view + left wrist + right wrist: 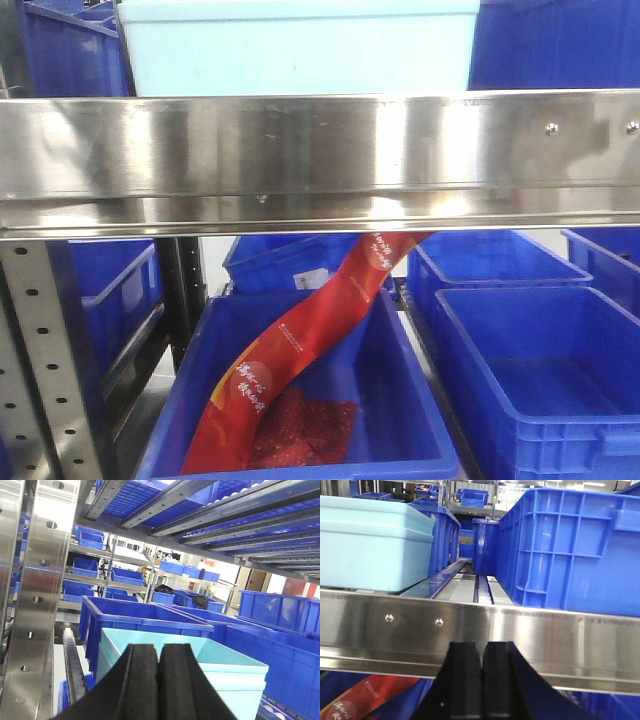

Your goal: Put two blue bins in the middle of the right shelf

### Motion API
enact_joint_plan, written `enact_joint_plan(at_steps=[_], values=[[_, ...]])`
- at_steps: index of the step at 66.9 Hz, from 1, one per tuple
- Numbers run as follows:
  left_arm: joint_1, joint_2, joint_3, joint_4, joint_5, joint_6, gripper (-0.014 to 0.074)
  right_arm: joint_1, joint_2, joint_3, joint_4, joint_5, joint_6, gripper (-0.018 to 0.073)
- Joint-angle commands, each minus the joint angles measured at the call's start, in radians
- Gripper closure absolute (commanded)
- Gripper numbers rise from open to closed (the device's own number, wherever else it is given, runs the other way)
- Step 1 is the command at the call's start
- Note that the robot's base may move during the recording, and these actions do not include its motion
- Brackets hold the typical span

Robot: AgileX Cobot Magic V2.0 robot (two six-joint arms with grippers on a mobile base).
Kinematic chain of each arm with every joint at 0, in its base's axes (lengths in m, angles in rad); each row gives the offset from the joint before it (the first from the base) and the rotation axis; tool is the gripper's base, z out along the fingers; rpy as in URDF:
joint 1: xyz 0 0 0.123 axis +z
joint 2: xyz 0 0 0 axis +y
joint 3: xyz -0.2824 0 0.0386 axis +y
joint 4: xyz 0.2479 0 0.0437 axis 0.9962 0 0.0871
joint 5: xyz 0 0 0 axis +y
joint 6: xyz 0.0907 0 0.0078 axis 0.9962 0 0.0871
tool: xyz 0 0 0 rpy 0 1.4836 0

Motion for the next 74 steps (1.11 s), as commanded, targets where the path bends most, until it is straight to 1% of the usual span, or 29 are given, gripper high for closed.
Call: enact_joint_plan(at_steps=[1,6,23,66,68,71,74], values=[[-0.006,-0.005,0.002,0.001,-0.021,0.001,0.0707,-0.005,-0.067,0.003,0.004,0.066,0.034,0.0724],[-0.006,-0.005,0.002,0.001,-0.021,0.001,0.0707,-0.005,-0.087,0.003,-0.013,0.115,0.05,0.0724],[-0.006,-0.005,0.002,0.001,-0.021,0.001,0.0707,-0.005,-0.087,0.003,-0.015,0.065,0.05,0.0724],[-0.006,-0.005,0.002,0.001,-0.019,0.001,0.0707,-0.005,-0.087,0.003,-0.015,0.065,0.05,0.0724],[-0.006,-0.005,0.006,0.012,-0.019,0.003,0.0707,-0.005,-0.087,0.003,-0.015,0.065,0.05,0.0724],[0.004,-0.01,0.023,0.065,-0.032,0.024,0.0707,-0.005,-0.087,0.003,-0.015,0.065,0.05,0.0724],[0.024,-0.02,0.045,0.075,-0.042,0.058,0.0707,-0.005,-0.087,0.003,-0.015,0.065,0.05,0.0724]])
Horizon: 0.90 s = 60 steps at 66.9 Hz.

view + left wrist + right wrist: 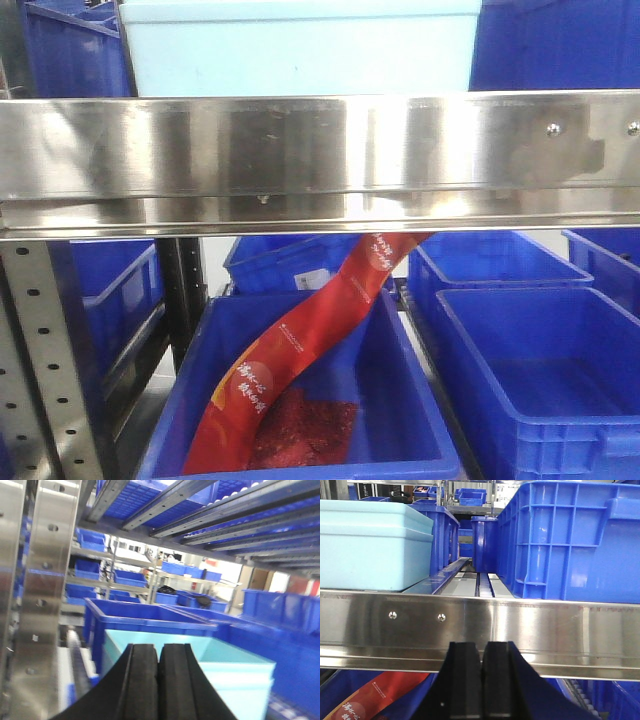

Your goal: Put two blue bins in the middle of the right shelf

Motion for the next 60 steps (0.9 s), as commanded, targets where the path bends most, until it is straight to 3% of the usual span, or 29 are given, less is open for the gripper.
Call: enact_joint_plan(at_steps=[1,7,18,27,43,60], values=[[0.026,-0.019,0.04,0.036,-0.031,0.055,0.0707,-0.003,-0.004,0.001,-0.009,-0.025,0.002,0.0724],[0.093,-0.054,0.129,0.047,-0.035,0.105,0.0707,-0.003,-0.004,0.001,-0.009,-0.025,0.002,0.0724],[0.22,-0.145,0.303,0.054,-0.035,0.107,0.0707,-0.003,-0.004,0.001,-0.009,-0.025,0.002,0.0724],[0.289,-0.252,0.434,0.054,-0.035,0.107,0.0707,-0.003,-0.004,0.001,-0.009,-0.025,0.002,0.0724],[0.302,-0.464,0.614,0.054,-0.035,0.107,0.0707,-0.003,-0.004,0.001,-0.009,-0.025,0.002,0.0724],[0.302,-0.471,0.614,0.086,-0.006,0.107,0.0707,-0.003,-0.004,0.001,-0.009,-0.025,0.002,0.0724]])
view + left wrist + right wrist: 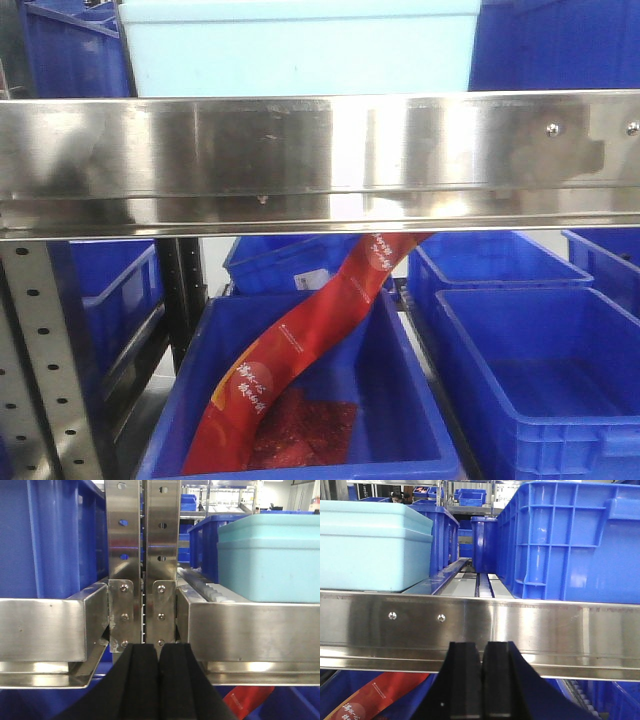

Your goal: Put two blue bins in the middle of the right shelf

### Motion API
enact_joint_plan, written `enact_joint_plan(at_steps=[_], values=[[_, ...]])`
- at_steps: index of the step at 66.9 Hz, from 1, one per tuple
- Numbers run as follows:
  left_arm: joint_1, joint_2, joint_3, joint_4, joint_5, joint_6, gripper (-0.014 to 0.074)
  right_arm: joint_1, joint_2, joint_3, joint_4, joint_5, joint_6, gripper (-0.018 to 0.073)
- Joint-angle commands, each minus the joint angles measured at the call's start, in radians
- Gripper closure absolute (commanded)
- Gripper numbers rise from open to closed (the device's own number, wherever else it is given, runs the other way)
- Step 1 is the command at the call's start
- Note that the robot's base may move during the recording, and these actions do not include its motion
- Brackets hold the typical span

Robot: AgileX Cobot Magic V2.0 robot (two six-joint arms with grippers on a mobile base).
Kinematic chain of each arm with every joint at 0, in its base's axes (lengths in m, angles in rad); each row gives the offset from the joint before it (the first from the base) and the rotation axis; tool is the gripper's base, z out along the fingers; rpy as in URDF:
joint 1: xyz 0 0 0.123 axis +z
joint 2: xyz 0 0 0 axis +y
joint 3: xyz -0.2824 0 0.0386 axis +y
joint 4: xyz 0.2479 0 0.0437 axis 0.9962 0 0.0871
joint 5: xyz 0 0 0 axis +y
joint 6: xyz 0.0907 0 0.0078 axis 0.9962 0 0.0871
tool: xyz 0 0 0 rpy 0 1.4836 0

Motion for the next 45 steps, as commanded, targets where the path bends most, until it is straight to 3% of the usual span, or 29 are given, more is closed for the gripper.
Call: enact_joint_plan(at_steps=[1,45], values=[[0.003,-0.005,0.001,0.02,-0.012,0.004,0.0707,-0.003,-0.004,0.0,-0.009,-0.023,0.001,0.0724],[0.003,-0.005,0.001,0.005,-0.011,0.004,0.0707,-0.003,-0.004,0.0,-0.009,-0.023,0.001,0.0724]])
